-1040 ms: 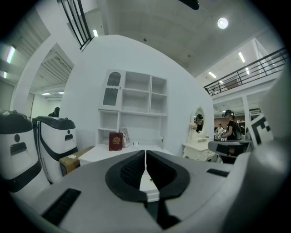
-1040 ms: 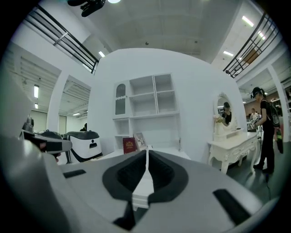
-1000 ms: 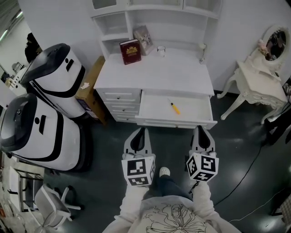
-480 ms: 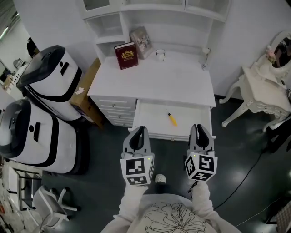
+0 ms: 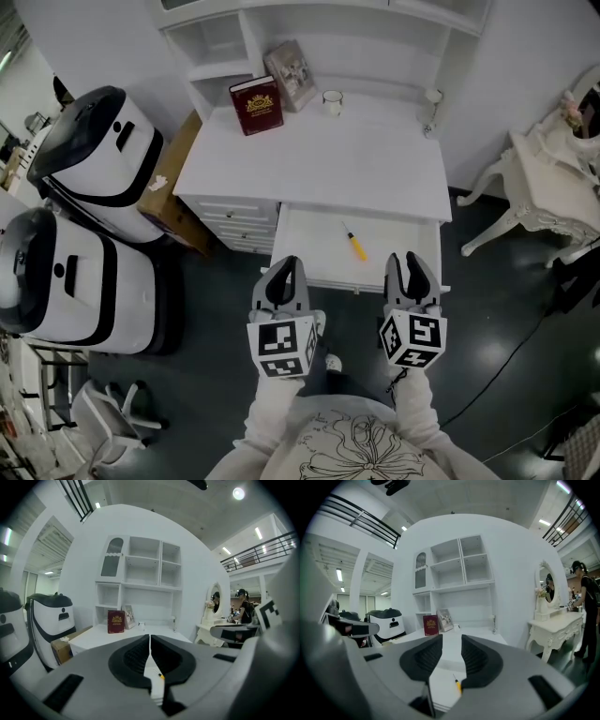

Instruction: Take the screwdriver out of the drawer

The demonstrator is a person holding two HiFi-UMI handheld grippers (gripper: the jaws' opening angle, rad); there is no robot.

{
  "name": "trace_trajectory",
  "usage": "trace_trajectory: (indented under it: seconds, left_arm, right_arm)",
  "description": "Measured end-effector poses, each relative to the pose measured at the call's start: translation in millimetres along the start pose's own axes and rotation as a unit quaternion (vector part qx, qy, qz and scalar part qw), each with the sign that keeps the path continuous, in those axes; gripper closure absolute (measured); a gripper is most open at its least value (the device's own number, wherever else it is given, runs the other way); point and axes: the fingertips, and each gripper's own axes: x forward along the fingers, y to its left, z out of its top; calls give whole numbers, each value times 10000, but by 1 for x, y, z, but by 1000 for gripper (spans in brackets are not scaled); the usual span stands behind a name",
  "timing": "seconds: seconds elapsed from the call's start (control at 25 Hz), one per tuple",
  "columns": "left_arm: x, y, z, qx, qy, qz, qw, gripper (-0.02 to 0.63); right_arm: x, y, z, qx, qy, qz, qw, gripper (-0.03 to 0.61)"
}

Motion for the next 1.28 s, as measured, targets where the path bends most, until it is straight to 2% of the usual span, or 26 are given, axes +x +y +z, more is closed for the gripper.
trace_trajectory:
  seconds: [0.68, 1.28]
  left_arm:
    - [134, 26, 13, 65, 309, -455, 9985, 603]
    - [213, 62, -30, -121, 1011, -619, 9929, 603]
  right_arm:
    - [124, -15, 1, -3, 360, -78, 9993, 439]
    - [210, -8, -52, -71, 1157, 37, 9933, 439]
